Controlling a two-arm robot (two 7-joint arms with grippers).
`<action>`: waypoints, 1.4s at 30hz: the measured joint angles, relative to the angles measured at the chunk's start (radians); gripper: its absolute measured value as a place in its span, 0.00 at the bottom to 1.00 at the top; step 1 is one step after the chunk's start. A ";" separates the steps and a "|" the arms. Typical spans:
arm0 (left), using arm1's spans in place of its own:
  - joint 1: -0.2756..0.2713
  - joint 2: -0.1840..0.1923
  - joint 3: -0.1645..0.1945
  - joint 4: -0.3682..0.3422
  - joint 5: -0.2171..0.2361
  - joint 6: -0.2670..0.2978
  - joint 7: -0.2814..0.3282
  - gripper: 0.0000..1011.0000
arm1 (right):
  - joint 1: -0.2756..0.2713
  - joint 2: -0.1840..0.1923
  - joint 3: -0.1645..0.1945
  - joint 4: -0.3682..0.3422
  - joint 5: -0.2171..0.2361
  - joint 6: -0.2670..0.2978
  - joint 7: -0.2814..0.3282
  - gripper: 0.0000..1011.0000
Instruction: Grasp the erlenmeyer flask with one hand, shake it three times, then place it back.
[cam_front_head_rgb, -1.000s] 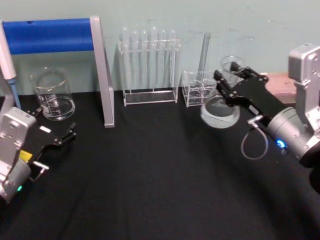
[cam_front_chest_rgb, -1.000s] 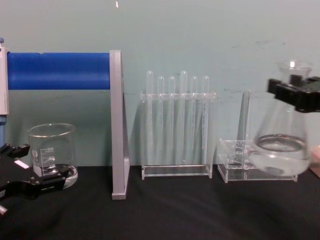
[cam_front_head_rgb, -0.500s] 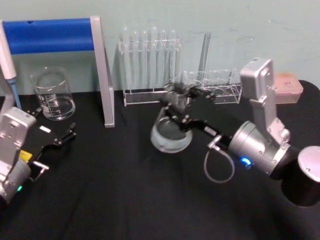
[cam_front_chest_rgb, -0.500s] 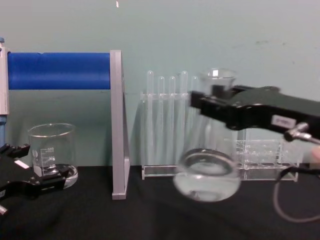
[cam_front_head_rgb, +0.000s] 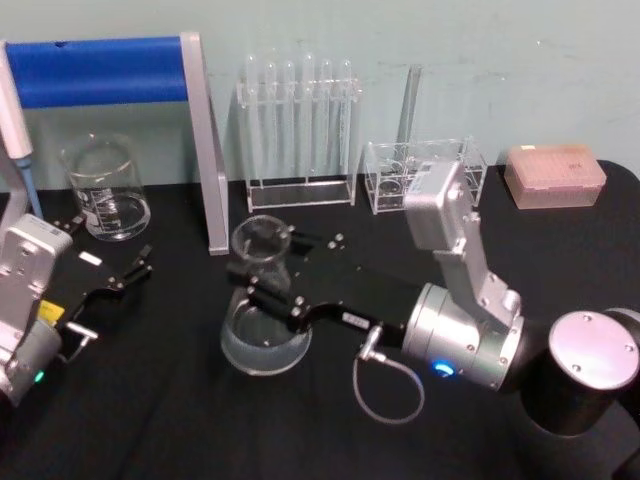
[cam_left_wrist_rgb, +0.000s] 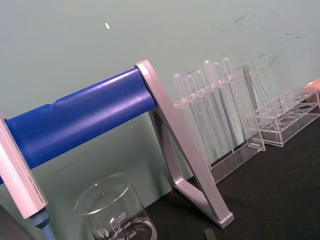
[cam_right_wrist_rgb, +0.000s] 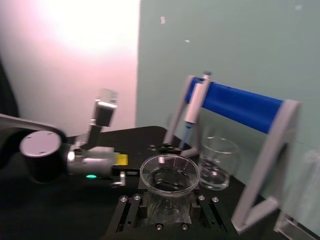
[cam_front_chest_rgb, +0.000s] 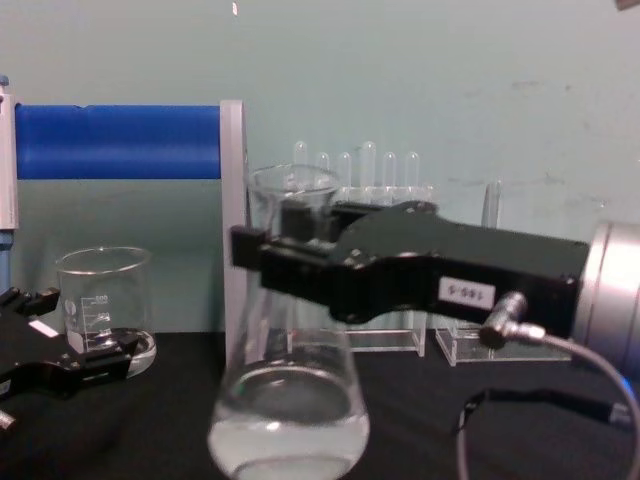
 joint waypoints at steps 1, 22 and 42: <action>0.000 0.000 0.000 0.000 0.000 0.000 0.000 0.99 | 0.003 0.003 -0.010 -0.001 0.003 0.000 0.008 0.45; 0.000 0.000 0.000 0.000 0.000 0.000 0.000 0.99 | 0.028 0.039 0.011 0.025 0.035 -0.020 -0.060 0.45; 0.000 0.000 0.000 0.000 0.000 0.000 0.000 0.99 | -0.003 0.035 0.236 0.096 0.012 -0.025 -0.241 0.45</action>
